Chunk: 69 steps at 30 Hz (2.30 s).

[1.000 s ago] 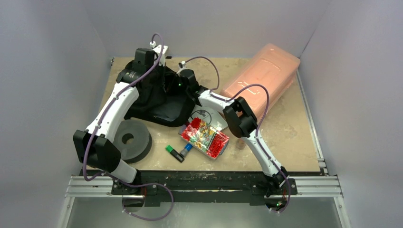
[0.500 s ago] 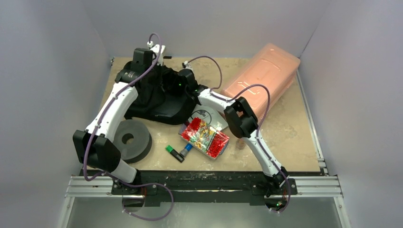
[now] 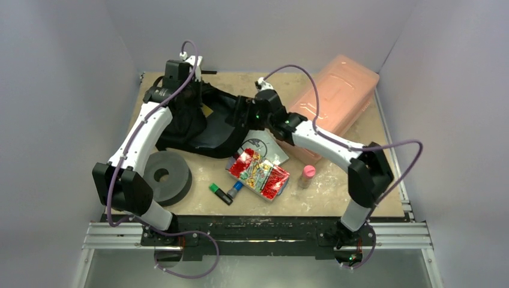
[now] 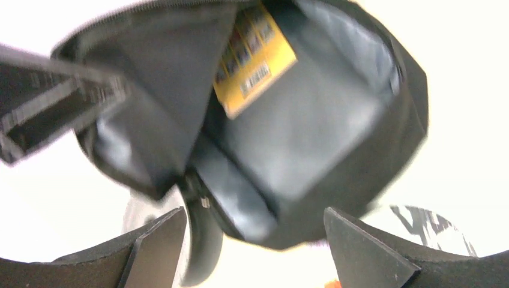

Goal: Pack the student bag
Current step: Place the book in the student bag, then pick up the book from the center of the board.

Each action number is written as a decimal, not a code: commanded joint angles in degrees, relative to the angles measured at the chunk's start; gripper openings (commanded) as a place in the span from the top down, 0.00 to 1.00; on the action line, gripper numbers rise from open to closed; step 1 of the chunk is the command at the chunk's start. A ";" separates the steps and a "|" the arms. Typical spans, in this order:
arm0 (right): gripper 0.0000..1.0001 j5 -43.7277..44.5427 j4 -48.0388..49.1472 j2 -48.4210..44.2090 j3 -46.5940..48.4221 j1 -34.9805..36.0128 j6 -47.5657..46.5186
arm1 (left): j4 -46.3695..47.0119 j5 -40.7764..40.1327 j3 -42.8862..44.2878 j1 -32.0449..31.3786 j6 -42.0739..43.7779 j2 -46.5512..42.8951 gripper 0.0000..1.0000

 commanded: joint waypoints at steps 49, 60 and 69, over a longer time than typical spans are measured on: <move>0.45 70.29 -32.81 9.48 -22.71 44.82 -22.25 | 0.05 2.11 2.19 0.25 -2.56 -0.34 1.00; 0.91 68.55 -41.26 2.26 -19.49 44.80 -20.89 | 0.06 2.15 2.23 0.25 -2.27 -0.78 1.00; 1.00 64.77 -39.04 -10.18 -20.70 44.52 -26.27 | 0.35 2.13 1.93 0.25 -2.15 -1.28 1.00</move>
